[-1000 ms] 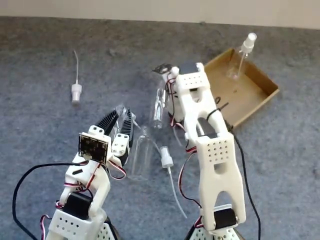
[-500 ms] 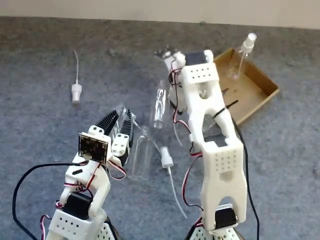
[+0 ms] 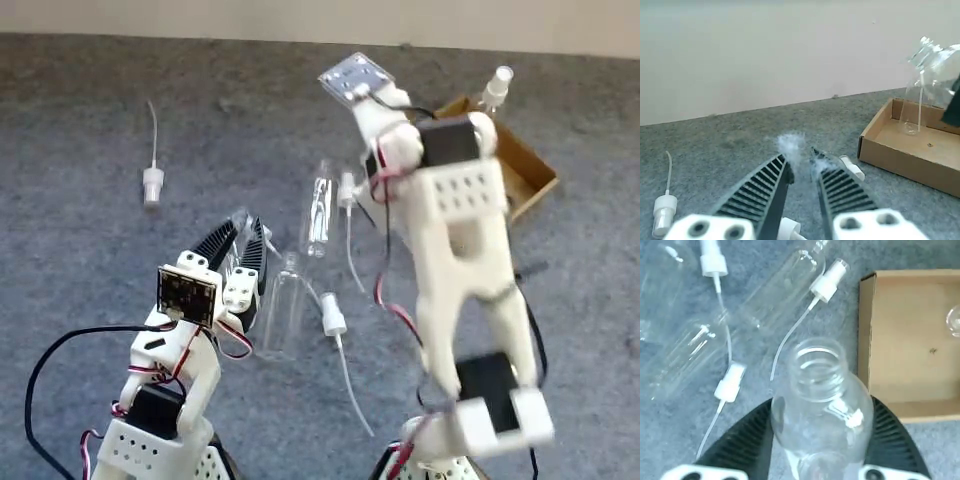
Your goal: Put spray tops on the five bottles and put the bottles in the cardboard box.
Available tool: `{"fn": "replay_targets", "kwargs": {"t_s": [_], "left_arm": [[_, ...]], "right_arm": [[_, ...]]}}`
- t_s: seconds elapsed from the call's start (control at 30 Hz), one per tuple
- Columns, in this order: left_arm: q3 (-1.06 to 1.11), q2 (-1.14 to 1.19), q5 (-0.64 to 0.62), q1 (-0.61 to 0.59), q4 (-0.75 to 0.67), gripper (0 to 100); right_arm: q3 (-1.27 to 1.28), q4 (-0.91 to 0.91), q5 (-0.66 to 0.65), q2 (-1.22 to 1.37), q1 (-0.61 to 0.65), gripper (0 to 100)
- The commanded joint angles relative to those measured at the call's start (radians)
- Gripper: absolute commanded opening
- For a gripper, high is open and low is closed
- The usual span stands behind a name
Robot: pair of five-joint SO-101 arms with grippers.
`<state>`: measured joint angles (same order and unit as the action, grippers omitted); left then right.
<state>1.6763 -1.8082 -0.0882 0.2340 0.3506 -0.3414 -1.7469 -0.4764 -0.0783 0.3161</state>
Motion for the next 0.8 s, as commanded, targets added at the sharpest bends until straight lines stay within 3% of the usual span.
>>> {"fn": "replay_targets", "kwargs": {"t_s": [0.0, 0.23, 0.43, 0.77], "left_arm": [[0.018, -0.008, -0.006, -0.008, -0.005, 1], [0.004, -0.008, 0.052, 0.013, 0.051, 1], [0.007, -0.008, 0.130, 0.122, 0.109, 1], [0.016, -0.008, 0.190, 0.134, 0.114, 1]], "right_arm": [[0.108, -0.012, -0.002, -0.246, 0.010, 20.0], [0.421, 0.142, 0.000, -0.591, 0.004, 20.0], [0.751, 0.331, 0.153, -0.857, 0.004, 20.0], [1.070, 0.487, 0.273, -1.098, 0.004, 19.9]]}}
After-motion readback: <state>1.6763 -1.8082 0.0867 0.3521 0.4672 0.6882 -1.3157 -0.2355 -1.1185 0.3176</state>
